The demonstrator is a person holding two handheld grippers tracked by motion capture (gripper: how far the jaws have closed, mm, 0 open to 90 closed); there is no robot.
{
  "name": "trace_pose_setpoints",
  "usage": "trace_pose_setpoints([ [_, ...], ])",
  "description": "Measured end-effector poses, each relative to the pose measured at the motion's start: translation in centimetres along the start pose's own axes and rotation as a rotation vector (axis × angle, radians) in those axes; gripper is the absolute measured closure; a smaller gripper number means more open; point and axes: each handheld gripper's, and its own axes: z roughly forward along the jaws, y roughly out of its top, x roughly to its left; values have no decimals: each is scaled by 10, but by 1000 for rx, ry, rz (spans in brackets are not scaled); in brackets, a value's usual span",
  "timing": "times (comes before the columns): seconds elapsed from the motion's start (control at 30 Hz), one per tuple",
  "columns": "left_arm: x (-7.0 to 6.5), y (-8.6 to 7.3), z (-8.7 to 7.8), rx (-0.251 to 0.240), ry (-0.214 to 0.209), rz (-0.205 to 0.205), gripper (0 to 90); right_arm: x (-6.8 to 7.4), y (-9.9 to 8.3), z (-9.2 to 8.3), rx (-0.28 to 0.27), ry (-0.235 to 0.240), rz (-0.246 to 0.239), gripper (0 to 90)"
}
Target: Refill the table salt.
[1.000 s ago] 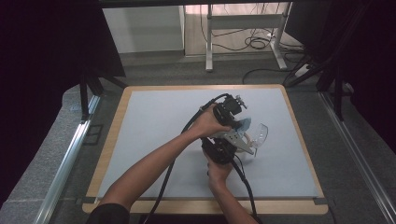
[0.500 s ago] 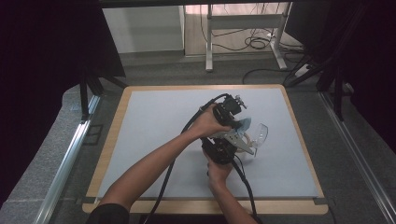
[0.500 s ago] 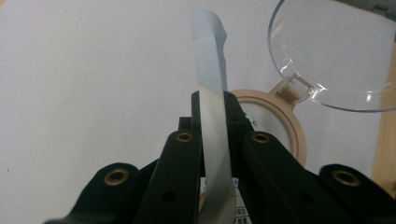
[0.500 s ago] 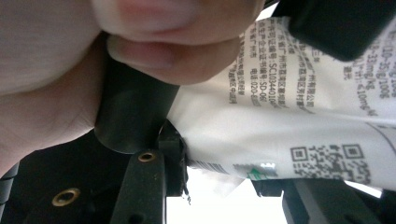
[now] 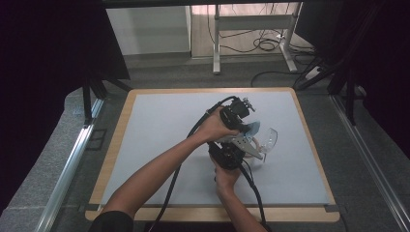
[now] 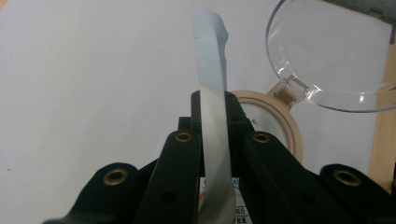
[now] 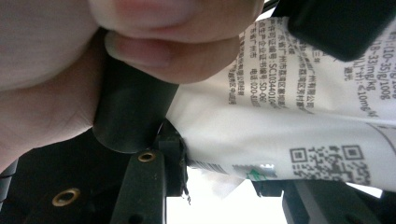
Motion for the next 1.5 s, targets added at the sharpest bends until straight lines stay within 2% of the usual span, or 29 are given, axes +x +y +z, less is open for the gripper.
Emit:
trace_pose_setpoints([
  [0.07,1,-1,0,-3,-3,-2,871,0,0,0,4,2,3,628],
  [0.13,2,-5,-1,-24,-5,-19,872,-1,-3,-1,14,9,-18,626],
  [0.33,3,-9,-2,-41,-11,-34,873,-3,-7,-3,36,22,-55,621],
  [0.67,7,-18,-12,-87,-23,-59,869,-4,-13,-9,71,34,-92,608],
  [0.93,7,-25,-19,-122,-36,-78,869,-9,-20,-20,108,23,-127,595],
  [1.0,8,-26,-19,-120,-37,-72,869,-11,-22,-21,115,18,-129,593],
  [1.3,10,-31,-20,-131,-49,-95,866,-13,-26,-30,141,15,-138,567],
  [1.33,10,-33,-22,-145,-56,-104,866,-13,-27,-31,147,11,-140,562],
  [1.47,9,-35,-24,-153,-64,-104,866,-15,-28,-35,167,2,-141,549],
  [1.5,8,-37,-25,-156,-65,-104,866,-17,-28,-37,189,-7,-147,531],
])
